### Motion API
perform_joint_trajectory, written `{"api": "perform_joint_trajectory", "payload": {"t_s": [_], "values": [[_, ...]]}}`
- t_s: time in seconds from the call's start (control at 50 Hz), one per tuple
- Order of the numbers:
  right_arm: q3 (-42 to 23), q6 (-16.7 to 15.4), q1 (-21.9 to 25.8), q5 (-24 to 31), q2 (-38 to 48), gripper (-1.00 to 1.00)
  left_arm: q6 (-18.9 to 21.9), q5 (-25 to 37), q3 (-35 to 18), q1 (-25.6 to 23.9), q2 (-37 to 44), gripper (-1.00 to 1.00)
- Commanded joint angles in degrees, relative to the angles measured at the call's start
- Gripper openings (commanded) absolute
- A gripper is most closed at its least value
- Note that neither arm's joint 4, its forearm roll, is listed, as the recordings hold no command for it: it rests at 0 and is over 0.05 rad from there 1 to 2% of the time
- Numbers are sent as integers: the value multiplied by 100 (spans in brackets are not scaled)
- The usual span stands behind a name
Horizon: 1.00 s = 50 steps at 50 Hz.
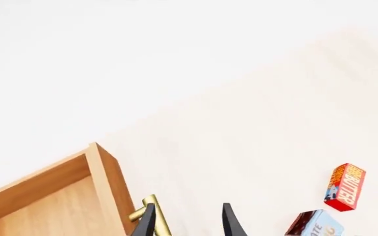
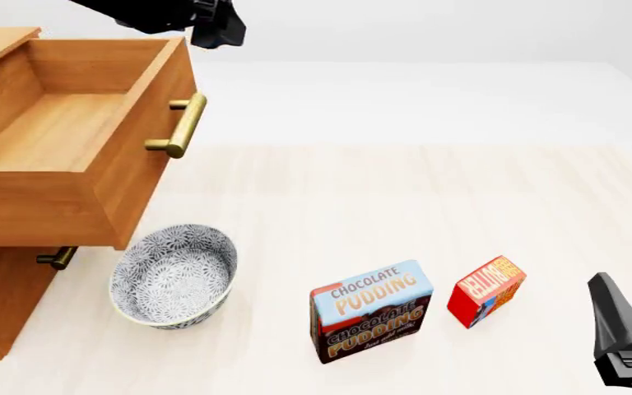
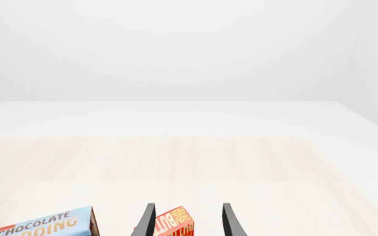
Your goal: Put the butter at the back in the top drawer of the cabinet and close it.
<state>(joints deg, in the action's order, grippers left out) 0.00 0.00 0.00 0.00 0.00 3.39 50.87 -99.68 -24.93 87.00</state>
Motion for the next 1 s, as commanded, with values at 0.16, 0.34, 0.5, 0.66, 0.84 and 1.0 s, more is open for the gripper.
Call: {"api": "perform_joint_trajectory", "payload": {"t_s": [0.16,0.34,0.5,0.66,0.84,1.0], "values": [[0,0,0,0,0,100,168,-79,-300,-641,554,100],[0,0,0,0,0,100,183,-73,-594,-884,897,100],[0,0,0,0,0,100,150,-104,-678,-1019,1104,100],[0,0,0,0,0,100,86,-154,-745,-1169,1354,100],[0,0,0,0,0,100,18,-184,-831,-1331,1597,100],[0,0,0,0,0,100,-33,-131,-1079,-1490,1849,100]]}}
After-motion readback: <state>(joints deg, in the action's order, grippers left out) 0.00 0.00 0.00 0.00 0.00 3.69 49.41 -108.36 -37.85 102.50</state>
